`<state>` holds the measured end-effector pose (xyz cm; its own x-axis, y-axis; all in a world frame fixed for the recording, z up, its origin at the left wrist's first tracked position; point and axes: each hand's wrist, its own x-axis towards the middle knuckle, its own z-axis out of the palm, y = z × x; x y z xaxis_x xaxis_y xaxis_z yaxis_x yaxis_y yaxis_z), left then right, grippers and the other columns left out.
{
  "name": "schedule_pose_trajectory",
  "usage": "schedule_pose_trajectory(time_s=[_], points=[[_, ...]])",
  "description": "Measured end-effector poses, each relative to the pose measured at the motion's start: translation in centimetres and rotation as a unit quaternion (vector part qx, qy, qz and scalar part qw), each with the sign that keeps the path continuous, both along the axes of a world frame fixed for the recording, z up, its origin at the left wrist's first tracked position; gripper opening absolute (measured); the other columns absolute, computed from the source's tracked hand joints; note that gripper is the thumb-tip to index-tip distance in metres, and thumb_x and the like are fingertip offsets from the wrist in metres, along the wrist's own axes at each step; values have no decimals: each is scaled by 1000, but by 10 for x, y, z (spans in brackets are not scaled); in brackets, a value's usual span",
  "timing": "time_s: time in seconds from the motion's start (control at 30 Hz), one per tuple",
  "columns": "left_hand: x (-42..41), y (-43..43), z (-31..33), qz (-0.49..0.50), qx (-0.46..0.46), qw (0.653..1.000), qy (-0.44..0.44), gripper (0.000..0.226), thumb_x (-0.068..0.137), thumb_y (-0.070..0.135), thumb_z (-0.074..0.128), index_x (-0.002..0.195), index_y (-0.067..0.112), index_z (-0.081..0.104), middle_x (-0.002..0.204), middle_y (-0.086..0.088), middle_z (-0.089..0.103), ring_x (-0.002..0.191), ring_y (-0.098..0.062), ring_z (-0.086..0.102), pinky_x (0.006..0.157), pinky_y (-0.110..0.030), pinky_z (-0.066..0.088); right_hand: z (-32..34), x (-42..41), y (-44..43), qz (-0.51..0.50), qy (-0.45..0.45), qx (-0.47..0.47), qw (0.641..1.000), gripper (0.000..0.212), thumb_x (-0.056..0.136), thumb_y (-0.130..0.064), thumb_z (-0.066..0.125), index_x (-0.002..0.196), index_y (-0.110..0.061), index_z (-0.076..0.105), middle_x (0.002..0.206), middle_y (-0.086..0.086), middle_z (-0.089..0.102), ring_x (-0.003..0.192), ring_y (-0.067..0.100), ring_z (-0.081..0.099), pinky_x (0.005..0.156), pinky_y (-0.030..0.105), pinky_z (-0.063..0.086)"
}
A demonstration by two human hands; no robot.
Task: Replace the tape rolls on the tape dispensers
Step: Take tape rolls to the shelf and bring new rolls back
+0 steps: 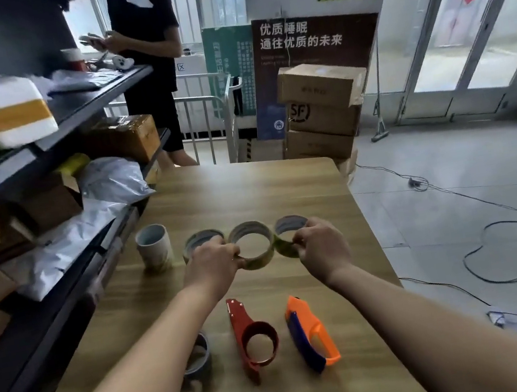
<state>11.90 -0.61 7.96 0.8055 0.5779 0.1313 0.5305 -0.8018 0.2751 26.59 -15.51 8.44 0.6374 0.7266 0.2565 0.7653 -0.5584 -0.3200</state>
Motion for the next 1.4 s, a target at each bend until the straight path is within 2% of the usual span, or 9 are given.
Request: schedule_pose_trajectory(time_s=[0.07, 0.2, 0.4, 0.57, 0.83, 0.97, 1.27, 1.33, 1.4], points=[[15, 11, -12, 5, -13, 1000, 14, 28, 90, 39, 58, 111, 23, 67, 104, -4, 58, 99, -28, 55, 83, -40, 48, -10, 16, 11, 3, 9, -9, 1000, 20, 92, -21, 57, 98, -13, 75, 105, 6, 62, 101, 24, 56, 75, 26, 39], [42, 31, -34, 13, -28, 999, 40, 30, 89, 41, 58, 110, 23, 68, 103, -4, 58, 99, -29, 55, 80, -36, 45, -33, 41, 30, 3, 32, -39, 999, 22, 91, -22, 56, 100, -15, 74, 108, 5, 62, 104, 24, 56, 78, 31, 45], [76, 63, -77, 10, -45, 996, 81, 30, 87, 44, 60, 108, 24, 69, 101, -4, 59, 96, -29, 57, 81, -39, 48, -69, 68, 54, -14, 68, -72, 995, 22, 91, -25, 55, 100, -18, 74, 109, 2, 61, 105, 23, 57, 77, 30, 45], [95, 85, -118, 3, -40, 993, 114, 31, 84, 49, 61, 102, 26, 71, 95, 0, 59, 90, -25, 58, 76, -34, 47, -104, 81, 69, -24, 95, -102, 990, 23, 93, -28, 55, 101, -16, 73, 108, 2, 60, 104, 22, 57, 78, 30, 46], [102, 107, -163, -16, -16, 982, 190, 32, 88, 47, 56, 108, 25, 67, 106, -2, 60, 103, -26, 56, 86, -35, 45, -154, 82, 91, -27, 130, -166, 977, 24, 92, -28, 55, 103, -17, 73, 112, 2, 60, 108, 22, 57, 84, 30, 47], [100, 111, -177, -20, -13, 973, 229, 31, 89, 47, 53, 108, 25, 65, 109, -3, 58, 104, -26, 56, 83, -34, 41, -169, 79, 97, -35, 145, -181, 972, 23, 92, -27, 55, 101, -15, 73, 110, 4, 60, 108, 24, 55, 81, 31, 47], [101, 114, -190, -22, -9, 974, 227, 28, 88, 47, 56, 103, 24, 64, 106, -4, 55, 103, -27, 55, 85, -36, 37, -187, 77, 101, -42, 153, -209, 965, 23, 94, -28, 55, 103, -16, 72, 111, 2, 59, 108, 22, 55, 78, 30, 48], [99, 113, -190, -22, -11, 974, 226, 27, 89, 45, 55, 107, 25, 61, 110, -4, 54, 106, -26, 54, 88, -38, 37, -186, 76, 100, -39, 160, -212, 963, 22, 93, -26, 55, 107, -16, 69, 116, 2, 57, 111, 22, 54, 81, 31, 49], [97, 113, -190, -27, -16, 973, 229, 31, 90, 39, 53, 118, 26, 53, 115, -5, 53, 111, -26, 52, 90, -39, 37, -184, 74, 98, -37, 171, -212, 962, 27, 92, -25, 57, 118, -19, 63, 132, 1, 51, 115, 24, 55, 85, 34, 51]])
